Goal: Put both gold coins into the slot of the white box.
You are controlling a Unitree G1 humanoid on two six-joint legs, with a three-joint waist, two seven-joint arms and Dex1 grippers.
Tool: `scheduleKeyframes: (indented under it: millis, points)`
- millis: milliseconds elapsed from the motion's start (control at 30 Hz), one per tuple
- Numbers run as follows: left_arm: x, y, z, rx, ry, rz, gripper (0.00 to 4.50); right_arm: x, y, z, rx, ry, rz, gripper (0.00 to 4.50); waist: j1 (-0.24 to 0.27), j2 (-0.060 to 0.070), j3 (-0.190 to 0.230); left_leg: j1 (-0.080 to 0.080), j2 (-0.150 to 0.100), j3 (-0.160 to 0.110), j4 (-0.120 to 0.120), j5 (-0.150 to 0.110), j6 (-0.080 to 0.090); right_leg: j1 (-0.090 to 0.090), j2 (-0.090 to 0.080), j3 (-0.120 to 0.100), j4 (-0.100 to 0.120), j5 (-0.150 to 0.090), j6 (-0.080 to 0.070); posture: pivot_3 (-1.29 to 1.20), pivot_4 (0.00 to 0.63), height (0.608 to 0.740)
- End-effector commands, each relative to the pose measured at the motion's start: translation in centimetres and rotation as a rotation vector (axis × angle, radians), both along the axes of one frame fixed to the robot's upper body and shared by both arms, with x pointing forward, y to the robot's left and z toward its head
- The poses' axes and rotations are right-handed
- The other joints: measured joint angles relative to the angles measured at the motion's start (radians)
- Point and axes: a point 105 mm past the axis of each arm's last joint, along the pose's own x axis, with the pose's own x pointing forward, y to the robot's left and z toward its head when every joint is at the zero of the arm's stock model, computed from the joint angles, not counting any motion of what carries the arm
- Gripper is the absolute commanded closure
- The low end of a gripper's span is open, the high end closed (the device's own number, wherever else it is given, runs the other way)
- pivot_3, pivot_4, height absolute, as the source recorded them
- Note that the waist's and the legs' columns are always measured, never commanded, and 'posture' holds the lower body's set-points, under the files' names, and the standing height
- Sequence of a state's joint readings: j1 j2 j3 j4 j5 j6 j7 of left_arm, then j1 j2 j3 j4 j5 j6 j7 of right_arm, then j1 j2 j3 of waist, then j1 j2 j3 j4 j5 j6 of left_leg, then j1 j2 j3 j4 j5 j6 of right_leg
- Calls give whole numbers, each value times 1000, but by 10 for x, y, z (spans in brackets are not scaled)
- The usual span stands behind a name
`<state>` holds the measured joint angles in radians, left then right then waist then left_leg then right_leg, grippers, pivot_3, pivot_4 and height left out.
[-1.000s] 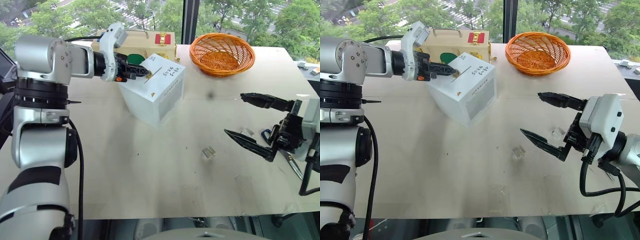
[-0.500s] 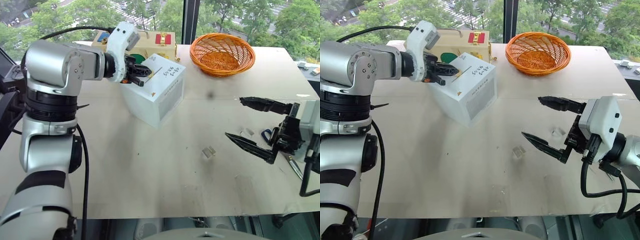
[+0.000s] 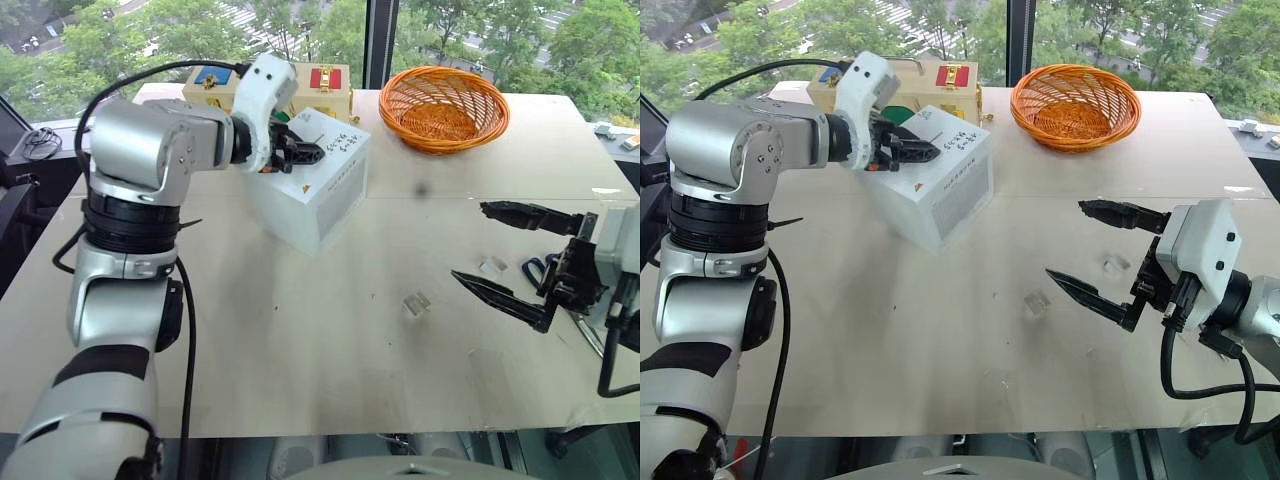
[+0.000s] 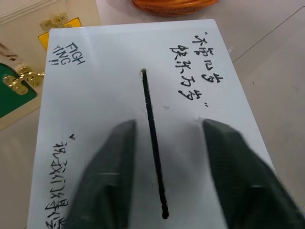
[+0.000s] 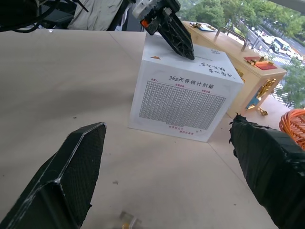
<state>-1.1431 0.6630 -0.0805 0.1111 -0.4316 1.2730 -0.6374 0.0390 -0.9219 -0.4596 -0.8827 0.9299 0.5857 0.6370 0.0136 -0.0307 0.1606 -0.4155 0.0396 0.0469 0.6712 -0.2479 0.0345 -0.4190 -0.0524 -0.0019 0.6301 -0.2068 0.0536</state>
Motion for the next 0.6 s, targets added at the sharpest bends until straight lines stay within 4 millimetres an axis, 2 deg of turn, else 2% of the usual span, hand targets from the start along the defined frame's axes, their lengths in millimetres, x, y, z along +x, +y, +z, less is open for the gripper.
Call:
scheduleKeyframes:
  millis: [33,67,133,233,300,433,600]
  points:
    - [-11,13,64,-329,-162,-89,1396,0,0,1,-1,-18,-43,0,-2,-1,0,0,0,0,0,0,0,0,0,0,1,0,0,0,150,740]
    - [-18,16,77,-419,-225,-146,1396,2,1,-3,-5,-5,-60,0,-3,-1,0,0,0,0,0,0,0,-1,0,0,1,0,0,0,150,740]
    - [-47,11,79,-492,-194,-333,1396,7,4,-22,-18,72,-94,0,-7,-1,0,1,1,0,0,0,0,-1,0,0,1,0,0,0,150,740]
    - [-98,-7,52,-437,-142,-606,1396,17,7,-55,-38,183,-170,0,-13,0,0,1,1,0,0,0,-1,-1,-1,1,3,0,0,0,150,740]
    - [-119,-12,34,-416,-160,-699,1396,23,7,-75,-53,244,-228,0,-13,0,0,2,0,-1,0,1,-2,-1,-2,2,5,-1,1,0,150,740]
    - [-139,-15,2,-335,-163,-791,1396,33,3,-97,-72,309,-322,0,-6,-2,0,1,0,0,3,0,-1,-2,-2,3,6,-3,-3,0,150,740]
    - [-160,-12,-59,-174,-161,-866,1396,26,17,-110,-70,353,-303,0,-7,0,-1,6,0,1,4,0,0,1,-2,6,8,-3,-4,0,150,740]
